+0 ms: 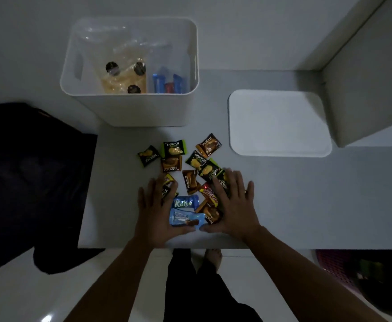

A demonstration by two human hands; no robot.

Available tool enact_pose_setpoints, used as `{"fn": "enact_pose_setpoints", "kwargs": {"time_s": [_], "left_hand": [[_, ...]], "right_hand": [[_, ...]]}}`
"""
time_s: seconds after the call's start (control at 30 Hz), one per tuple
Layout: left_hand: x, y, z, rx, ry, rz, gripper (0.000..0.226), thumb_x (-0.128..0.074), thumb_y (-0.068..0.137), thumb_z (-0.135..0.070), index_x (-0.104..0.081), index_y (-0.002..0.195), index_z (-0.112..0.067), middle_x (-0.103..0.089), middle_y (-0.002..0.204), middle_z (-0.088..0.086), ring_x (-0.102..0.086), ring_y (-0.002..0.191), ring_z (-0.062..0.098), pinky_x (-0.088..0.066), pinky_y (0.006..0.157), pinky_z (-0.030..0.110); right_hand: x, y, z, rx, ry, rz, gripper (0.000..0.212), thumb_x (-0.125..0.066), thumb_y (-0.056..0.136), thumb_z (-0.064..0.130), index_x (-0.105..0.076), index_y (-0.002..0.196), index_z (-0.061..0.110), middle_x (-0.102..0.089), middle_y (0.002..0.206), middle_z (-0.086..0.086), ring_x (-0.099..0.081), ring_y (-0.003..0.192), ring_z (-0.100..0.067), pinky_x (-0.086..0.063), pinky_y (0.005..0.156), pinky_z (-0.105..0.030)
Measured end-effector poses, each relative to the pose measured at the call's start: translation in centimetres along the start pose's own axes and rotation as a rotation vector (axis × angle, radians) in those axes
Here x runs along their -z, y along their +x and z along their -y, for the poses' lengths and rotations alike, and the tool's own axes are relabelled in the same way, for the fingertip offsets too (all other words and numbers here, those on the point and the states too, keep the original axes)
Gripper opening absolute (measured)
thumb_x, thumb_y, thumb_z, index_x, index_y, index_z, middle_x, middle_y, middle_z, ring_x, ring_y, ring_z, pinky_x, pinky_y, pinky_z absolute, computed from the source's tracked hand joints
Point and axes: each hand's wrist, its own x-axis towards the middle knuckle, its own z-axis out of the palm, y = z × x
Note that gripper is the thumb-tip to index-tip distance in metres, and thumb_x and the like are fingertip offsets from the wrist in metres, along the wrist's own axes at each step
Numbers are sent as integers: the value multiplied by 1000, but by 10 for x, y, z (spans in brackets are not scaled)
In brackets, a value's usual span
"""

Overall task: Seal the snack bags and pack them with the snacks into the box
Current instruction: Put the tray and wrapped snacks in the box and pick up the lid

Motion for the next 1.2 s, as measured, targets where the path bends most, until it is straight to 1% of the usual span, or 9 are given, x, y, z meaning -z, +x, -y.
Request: {"fn": "enact_pose_setpoints", "kwargs": {"time_s": [0.17,0.3,0.43,0.53,0.67,0.73,0.87,1.1,1.2], "left_hand": [[-13,10,1,-184,39,-173,76,-48,90,-74,-41,153,-32,-29,163,12,-25,151,38,-19,116,66],[-22,10,0,-200,46,-231,56,-53,95,-60,-54,143,-30,-43,153,12,-41,140,38,-27,115,61],[-23,12,-1,-153,85,-237,50,-64,90,-54,-63,132,-27,-50,144,13,-46,129,35,-40,100,49],[-23,16,-5,-135,67,-220,48,-70,86,-50,-65,127,-24,-54,137,12,-50,120,34,-46,91,45],[-13,26,-14,-97,2,-206,45,-76,82,-40,-64,121,-21,-57,119,11,-54,102,30,-53,72,40],[-9,27,-17,-56,-45,-202,47,-80,79,-34,-62,121,-21,-56,115,10,-54,100,28,-53,65,35],[-8,30,-20,3,-143,-195,58,-84,74,-25,-56,125,-23,-54,116,12,-55,102,28,-57,56,35],[1,37,-21,-9,-182,-184,63,-88,71,-19,-55,124,-21,-54,125,14,-58,107,28,-61,65,34],[2,34,-22,23,-80,-214,59,-84,73,-31,-57,125,-22,-53,129,10,-53,109,27,-56,72,37]], "right_hand": [[-19,17,-2,231,-50,-190,96,-46,81,89,-39,157,32,-21,170,-15,-14,157,-42,-13,115,-75],[-27,23,-4,302,-51,-264,62,-53,92,71,-65,133,27,-47,158,-10,-40,147,-38,-24,115,-65],[-27,24,-3,316,-50,-299,43,-56,96,61,-70,111,22,-62,137,-6,-56,127,-33,-41,92,-48],[-24,28,0,333,-65,-307,35,-58,96,55,-68,101,22,-65,125,-4,-58,110,-29,-42,76,-41],[-15,36,1,350,17,-278,17,-65,92,34,-66,96,18,-62,115,-7,-55,95,-25,-47,50,-32],[-12,38,2,347,70,-257,13,-66,89,25,-64,97,15,-60,112,-8,-55,86,-23,-44,45,-31],[-11,39,1,333,126,-214,15,-70,86,18,-64,98,13,-58,111,-9,-53,83,-21,-49,46,-34],[-1,34,-4,195,258,-160,15,-69,88,20,-65,102,16,-55,120,-5,-59,91,-21,-58,62,-40],[2,27,-4,128,221,-224,23,-66,94,32,-64,114,19,-54,126,-3,-59,101,-21,-58,67,-39]]}}
